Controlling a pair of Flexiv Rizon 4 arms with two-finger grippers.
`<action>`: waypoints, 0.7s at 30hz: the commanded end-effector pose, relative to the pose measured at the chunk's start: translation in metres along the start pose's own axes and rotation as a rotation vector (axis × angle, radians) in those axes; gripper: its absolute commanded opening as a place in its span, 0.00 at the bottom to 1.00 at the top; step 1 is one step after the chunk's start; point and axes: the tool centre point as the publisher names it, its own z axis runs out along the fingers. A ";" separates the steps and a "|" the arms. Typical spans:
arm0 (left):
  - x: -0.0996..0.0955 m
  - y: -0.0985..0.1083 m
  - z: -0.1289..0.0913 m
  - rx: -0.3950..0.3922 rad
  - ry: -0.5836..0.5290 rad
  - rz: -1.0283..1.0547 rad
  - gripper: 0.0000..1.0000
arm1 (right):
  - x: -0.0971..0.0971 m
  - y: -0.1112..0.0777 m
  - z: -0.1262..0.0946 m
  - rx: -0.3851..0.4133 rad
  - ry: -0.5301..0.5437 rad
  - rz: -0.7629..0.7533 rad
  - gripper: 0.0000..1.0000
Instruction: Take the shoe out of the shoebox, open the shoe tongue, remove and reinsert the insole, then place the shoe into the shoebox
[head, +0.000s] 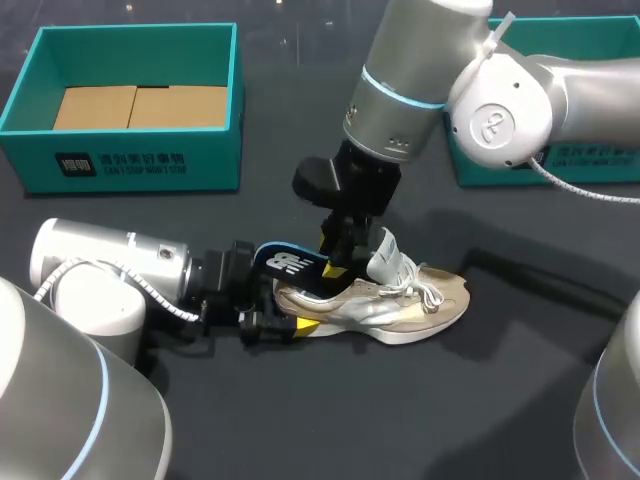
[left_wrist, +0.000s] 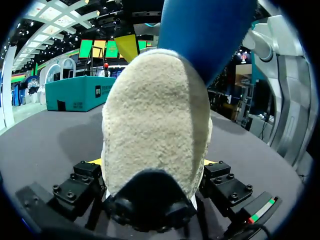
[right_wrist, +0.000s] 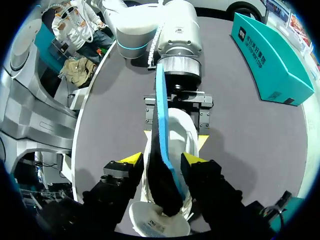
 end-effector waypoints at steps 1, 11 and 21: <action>0.002 0.005 0.003 -0.001 -0.002 -0.001 0.00 | -0.004 0.003 0.006 -0.032 0.001 0.008 0.82; 0.002 0.005 0.003 -0.001 -0.002 -0.001 0.00 | 0.001 0.005 0.015 -0.173 0.003 0.039 0.66; 0.002 0.005 0.003 -0.001 -0.002 -0.001 0.00 | 0.002 0.010 0.024 -0.257 0.009 0.047 0.52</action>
